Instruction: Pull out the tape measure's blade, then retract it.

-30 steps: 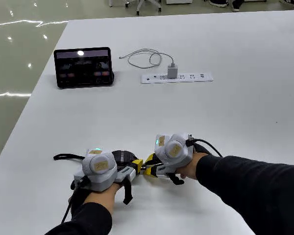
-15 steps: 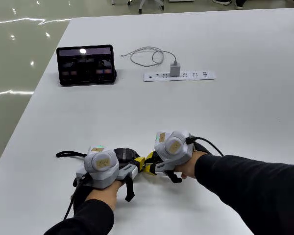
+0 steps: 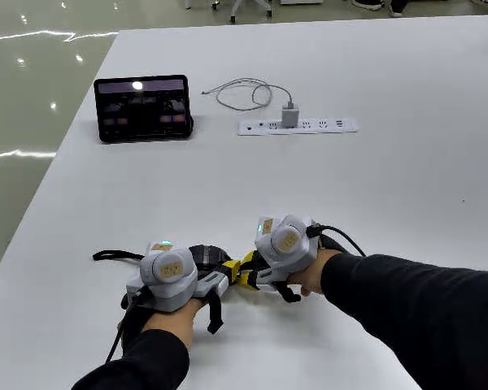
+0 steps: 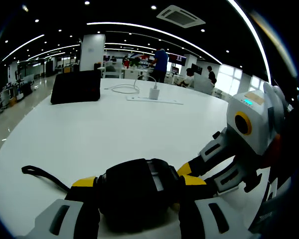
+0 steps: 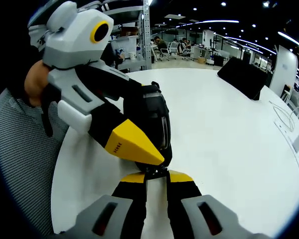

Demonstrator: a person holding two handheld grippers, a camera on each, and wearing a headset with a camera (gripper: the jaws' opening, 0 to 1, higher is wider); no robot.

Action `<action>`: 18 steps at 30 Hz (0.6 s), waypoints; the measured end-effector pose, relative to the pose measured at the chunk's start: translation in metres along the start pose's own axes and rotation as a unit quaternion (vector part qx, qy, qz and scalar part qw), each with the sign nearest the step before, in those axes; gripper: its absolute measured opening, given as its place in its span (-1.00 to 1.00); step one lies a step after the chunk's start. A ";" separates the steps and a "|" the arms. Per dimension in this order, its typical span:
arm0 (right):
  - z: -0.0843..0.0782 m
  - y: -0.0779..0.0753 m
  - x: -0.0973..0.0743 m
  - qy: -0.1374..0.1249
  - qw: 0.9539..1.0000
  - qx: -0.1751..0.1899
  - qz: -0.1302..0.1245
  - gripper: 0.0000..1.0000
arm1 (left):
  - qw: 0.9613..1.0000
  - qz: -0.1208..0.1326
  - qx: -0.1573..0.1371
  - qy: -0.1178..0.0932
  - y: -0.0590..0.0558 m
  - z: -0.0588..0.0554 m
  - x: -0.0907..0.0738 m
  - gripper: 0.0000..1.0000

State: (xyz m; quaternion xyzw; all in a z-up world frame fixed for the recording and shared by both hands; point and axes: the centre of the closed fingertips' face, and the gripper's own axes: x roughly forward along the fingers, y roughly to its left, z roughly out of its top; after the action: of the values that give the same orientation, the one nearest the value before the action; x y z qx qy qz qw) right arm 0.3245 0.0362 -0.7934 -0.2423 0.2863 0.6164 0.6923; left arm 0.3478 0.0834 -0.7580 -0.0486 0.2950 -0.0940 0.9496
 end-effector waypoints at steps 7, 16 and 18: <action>0.000 0.000 0.000 0.001 1.000 -0.001 -0.001 -0.79 | 1.000 0.002 0.002 -0.001 -0.001 0.000 0.000 0.21; 0.000 0.001 0.001 0.014 1.000 -0.009 0.000 -0.78 | 1.000 0.000 0.004 0.003 0.000 0.001 0.002 0.23; 0.000 0.001 0.001 0.017 1.000 -0.011 0.000 -0.77 | 1.000 0.002 0.004 0.002 -0.001 0.000 0.001 0.23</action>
State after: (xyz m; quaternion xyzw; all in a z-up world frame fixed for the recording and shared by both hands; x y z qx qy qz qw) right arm 0.3240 0.0367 -0.7942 -0.2606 0.2908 0.6152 0.6848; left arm 0.3484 0.0826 -0.7582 -0.0444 0.2962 -0.0937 0.9495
